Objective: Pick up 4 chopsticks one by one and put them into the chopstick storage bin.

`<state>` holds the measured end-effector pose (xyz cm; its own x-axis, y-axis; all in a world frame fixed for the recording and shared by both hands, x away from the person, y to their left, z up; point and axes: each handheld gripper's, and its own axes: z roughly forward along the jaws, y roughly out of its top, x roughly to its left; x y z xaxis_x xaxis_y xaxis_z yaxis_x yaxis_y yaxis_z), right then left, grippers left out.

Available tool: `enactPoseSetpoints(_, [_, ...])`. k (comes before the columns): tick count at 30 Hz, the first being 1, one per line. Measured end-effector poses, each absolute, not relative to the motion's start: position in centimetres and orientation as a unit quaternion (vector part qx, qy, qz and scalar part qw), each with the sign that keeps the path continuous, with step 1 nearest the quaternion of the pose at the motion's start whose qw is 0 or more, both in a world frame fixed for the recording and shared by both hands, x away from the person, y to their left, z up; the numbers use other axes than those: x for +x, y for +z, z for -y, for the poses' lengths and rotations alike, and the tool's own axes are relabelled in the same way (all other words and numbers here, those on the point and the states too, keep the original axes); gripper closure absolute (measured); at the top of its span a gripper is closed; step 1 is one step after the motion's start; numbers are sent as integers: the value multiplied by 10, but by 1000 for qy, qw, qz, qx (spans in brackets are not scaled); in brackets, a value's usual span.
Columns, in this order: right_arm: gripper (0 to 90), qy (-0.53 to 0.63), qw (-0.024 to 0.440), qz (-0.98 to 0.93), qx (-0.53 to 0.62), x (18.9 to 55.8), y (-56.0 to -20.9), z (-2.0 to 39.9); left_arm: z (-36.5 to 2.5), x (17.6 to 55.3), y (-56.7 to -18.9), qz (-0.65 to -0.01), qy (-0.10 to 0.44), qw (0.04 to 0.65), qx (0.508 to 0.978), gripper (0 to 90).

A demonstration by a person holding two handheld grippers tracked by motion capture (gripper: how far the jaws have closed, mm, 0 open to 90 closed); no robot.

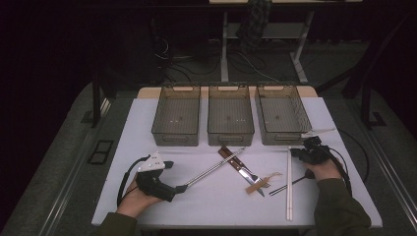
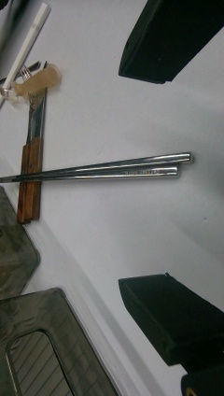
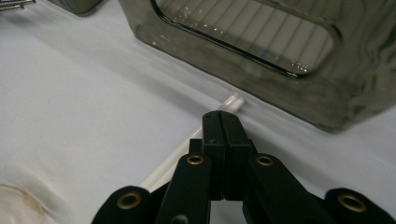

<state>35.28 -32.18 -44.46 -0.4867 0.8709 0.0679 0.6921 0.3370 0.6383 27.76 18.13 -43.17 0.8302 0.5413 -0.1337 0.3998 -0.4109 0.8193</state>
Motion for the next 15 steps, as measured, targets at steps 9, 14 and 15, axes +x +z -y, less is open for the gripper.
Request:
enactPoseSetpoints(9, [891, 304, 145, -819, 464, 354, -445, 308, -182, 278, -432, -281, 76, 464, 837, 0])
enactPoseSetpoints(14, [891, 307, 142, -823, 456, 354, -445, 304, -182, 278, -432, -281, 75, 465, 836, 0])
enactPoseSetpoints(15, [892, 307, 142, -824, 455, 353, -445, 303, -182, 278, -432, -281, 75, 464, 836, 0])
